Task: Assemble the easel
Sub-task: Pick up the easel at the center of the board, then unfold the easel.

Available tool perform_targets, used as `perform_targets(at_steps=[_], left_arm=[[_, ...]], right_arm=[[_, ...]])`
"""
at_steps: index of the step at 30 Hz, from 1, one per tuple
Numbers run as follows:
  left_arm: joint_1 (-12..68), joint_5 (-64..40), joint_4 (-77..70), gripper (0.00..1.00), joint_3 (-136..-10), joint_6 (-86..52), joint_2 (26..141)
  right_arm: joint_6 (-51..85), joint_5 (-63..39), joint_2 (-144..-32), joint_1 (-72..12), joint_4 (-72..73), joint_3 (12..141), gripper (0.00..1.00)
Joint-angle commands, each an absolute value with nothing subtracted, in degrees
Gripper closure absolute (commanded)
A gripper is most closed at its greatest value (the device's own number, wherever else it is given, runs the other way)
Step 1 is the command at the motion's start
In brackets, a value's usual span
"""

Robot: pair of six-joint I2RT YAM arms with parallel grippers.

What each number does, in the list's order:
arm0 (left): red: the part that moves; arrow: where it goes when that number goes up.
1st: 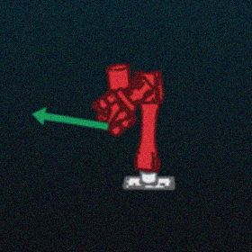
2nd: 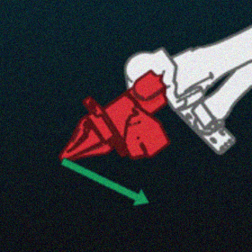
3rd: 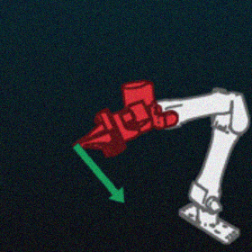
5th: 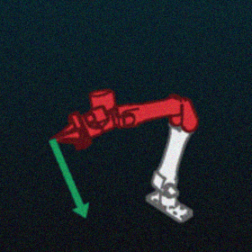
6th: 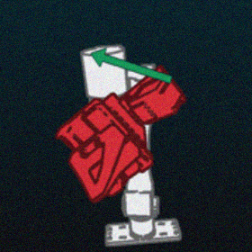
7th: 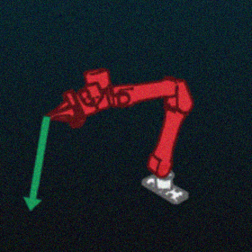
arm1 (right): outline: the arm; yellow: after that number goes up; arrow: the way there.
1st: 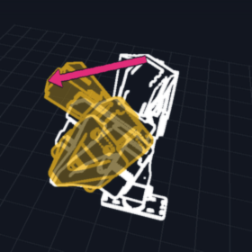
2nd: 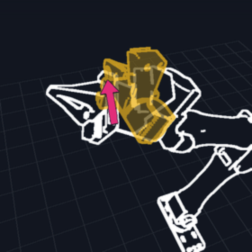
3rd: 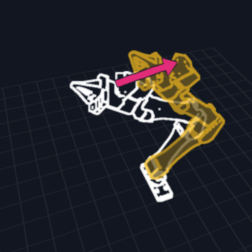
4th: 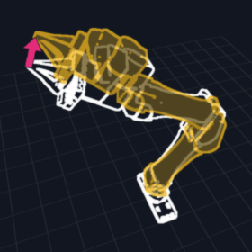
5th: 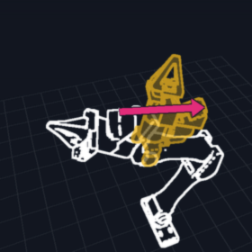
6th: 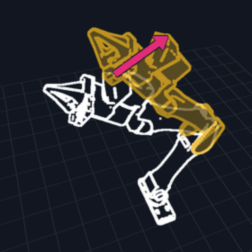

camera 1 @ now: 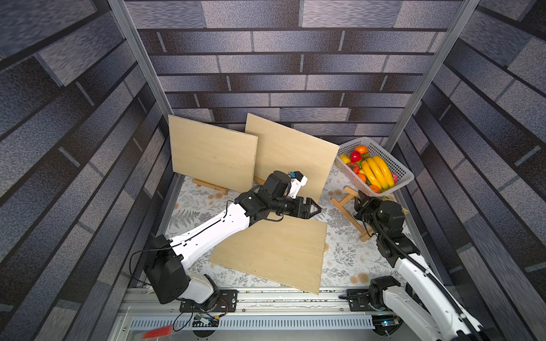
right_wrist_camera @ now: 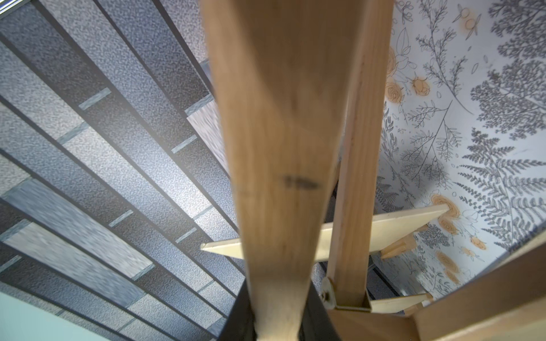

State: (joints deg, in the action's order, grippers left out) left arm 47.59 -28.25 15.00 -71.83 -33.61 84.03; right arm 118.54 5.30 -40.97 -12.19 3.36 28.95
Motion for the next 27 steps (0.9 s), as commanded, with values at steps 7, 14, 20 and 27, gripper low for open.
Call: perform_targets(at_steps=[7, 14, 20, 27], left_arm=[[52.8, -25.8, -2.6, 0.12, -74.0, -27.3, 88.7], [54.6, -27.3, -2.7, 0.15, -77.3, -24.8, 92.8], [55.6, -27.2, -4.1, 0.16, -76.3, -25.2, 94.1], [55.6, -27.0, -11.0, 0.23, -74.7, -30.5, 96.4]], right_arm=[[126.9, 4.6, -27.2, -12.0, -14.2, 33.0, 1.00], [126.3, 3.0, -25.8, -12.0, -15.6, 35.3, 1.00], [125.7, 2.3, -26.0, -12.0, -16.3, 37.2, 1.00], [125.4, -0.3, -27.8, -12.0, -13.2, 37.7, 1.00]])
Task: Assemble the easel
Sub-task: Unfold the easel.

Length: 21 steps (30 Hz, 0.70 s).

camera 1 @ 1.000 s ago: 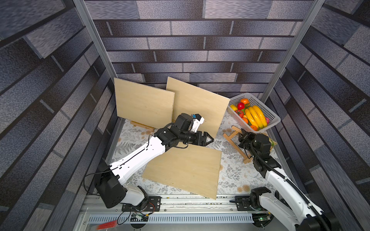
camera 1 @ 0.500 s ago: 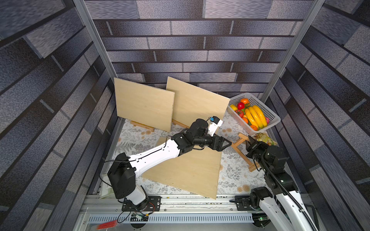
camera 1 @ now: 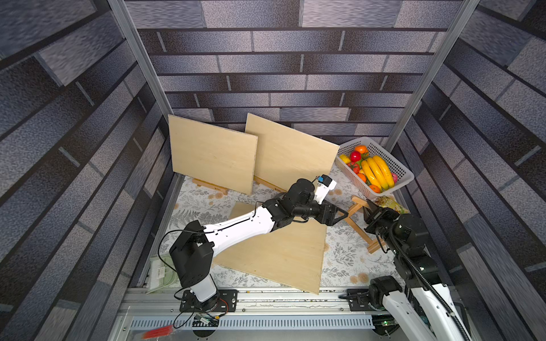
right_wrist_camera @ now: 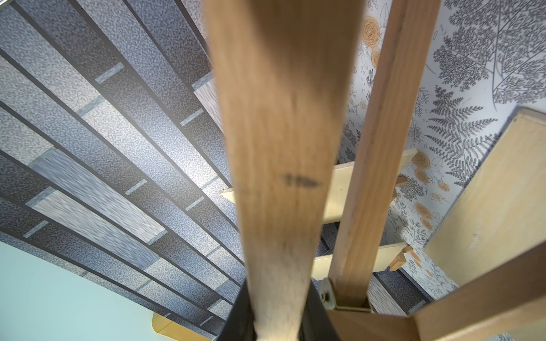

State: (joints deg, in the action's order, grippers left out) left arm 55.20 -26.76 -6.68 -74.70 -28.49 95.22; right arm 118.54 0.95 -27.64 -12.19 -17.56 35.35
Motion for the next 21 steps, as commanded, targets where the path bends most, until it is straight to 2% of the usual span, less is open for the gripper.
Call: perform_targets(at_steps=[1, 6, 12, 18, 21], left_arm=[[55.6, -27.7, -11.2, 0.26, -75.3, -30.9, 97.0], [55.6, -29.8, -12.3, 0.37, -75.8, -31.2, 98.0], [55.4, -29.7, -14.9, 0.40, -72.2, -31.6, 96.4], [55.3, -32.0, -17.8, 0.59, -72.1, -33.6, 97.7], [55.1, -31.9, -18.3, 0.61, -71.4, -33.6, 97.2]], right_arm=[[125.4, -0.4, -27.9, -12.0, -12.9, 37.7, 1.00], [126.2, 0.1, -27.6, -12.0, -12.4, 37.1, 1.00], [127.5, 2.0, -26.9, -12.0, -10.1, 35.4, 1.00], [127.9, 0.1, -28.2, -12.0, -7.7, 34.9, 1.00], [128.3, -0.2, -27.7, -12.0, -7.9, 34.4, 1.00]])
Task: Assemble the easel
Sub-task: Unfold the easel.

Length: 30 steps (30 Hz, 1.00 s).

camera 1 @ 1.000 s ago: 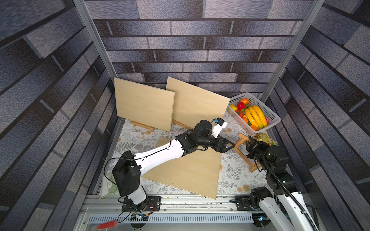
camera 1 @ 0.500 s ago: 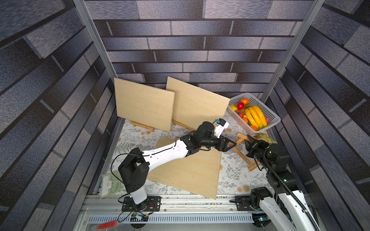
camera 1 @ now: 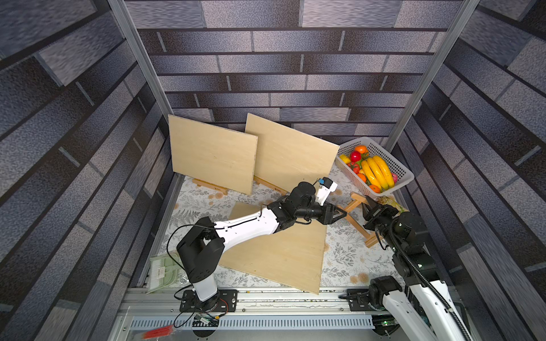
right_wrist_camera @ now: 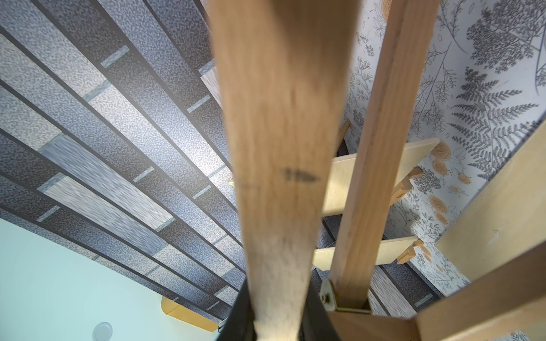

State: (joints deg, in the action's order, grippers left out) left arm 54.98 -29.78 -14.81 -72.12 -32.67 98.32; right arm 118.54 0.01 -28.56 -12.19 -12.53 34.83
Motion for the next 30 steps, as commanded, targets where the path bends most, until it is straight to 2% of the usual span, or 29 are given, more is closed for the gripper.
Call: perform_targets(at_steps=[1, 3, 7, 9, 10, 11, 13, 19, 24, 30], left_arm=[[54.9, -32.0, -18.4, 0.61, -71.1, -33.6, 96.9], [54.3, -32.9, -18.2, 0.69, -70.8, -33.6, 96.4], [53.3, -35.3, -16.1, 0.77, -70.9, -31.9, 95.3], [52.8, -35.4, -14.3, 0.74, -71.0, -30.5, 94.7], [52.7, -34.7, -13.7, 0.67, -70.5, -29.8, 94.1], [52.6, -33.9, -13.5, 0.57, -70.0, -29.3, 93.5], [52.0, -33.0, -14.0, 0.52, -69.3, -29.2, 93.0], [51.0, -33.2, -15.4, 0.53, -70.7, -30.0, 94.1], [51.2, -37.1, -16.7, 0.58, -71.3, -30.8, 95.3], [51.1, -41.6, -16.1, 0.58, -70.9, -31.0, 95.4]], right_arm=[[128.2, -0.4, -27.5, -12.0, -8.3, 34.3, 1.00], [128.1, -0.9, -26.9, -12.0, -9.3, 34.1, 1.00], [128.2, -1.8, -24.8, -12.0, -12.7, 34.1, 1.00], [128.7, -2.4, -24.1, -12.0, -14.0, 34.2, 1.00], [128.8, -2.6, -23.8, -12.0, -14.8, 34.3, 1.00], [129.0, -3.1, -23.6, -12.0, -15.5, 34.6, 1.00], [129.0, -3.7, -23.7, -12.0, -15.8, 35.0, 1.00], [128.8, -4.8, -24.7, -12.0, -14.2, 35.2, 1.00], [128.5, -5.0, -25.1, -12.0, -13.5, 35.0, 1.00], [128.4, -5.0, -25.0, -12.1, -13.0, 34.2, 1.00]])
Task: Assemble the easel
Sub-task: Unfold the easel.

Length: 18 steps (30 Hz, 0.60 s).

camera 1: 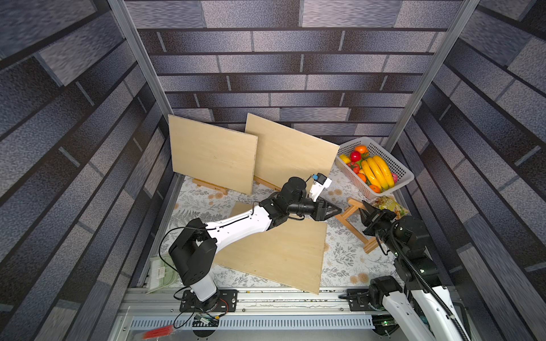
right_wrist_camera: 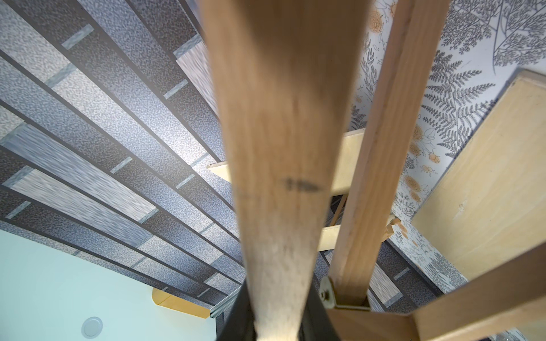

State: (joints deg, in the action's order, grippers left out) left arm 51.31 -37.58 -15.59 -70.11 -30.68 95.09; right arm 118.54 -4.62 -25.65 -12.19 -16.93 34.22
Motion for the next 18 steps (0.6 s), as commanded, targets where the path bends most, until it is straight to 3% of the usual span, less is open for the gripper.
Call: perform_targets(at_steps=[1, 7, 18], left_arm=[[51.1, -42.3, -15.2, 0.58, -71.2, -30.6, 95.5], [51.7, -42.4, -4.7, 0.59, -73.4, -23.8, 95.5], [51.9, -42.5, -3.6, 0.70, -77.5, -23.2, 98.7]], right_arm=[[128.4, -4.8, -24.9, -12.1, -13.0, 34.1, 1.00], [128.3, -4.9, -25.5, -12.0, -11.8, 34.0, 1.00], [127.9, -5.5, -25.8, -12.0, -11.5, 33.9, 1.00]])
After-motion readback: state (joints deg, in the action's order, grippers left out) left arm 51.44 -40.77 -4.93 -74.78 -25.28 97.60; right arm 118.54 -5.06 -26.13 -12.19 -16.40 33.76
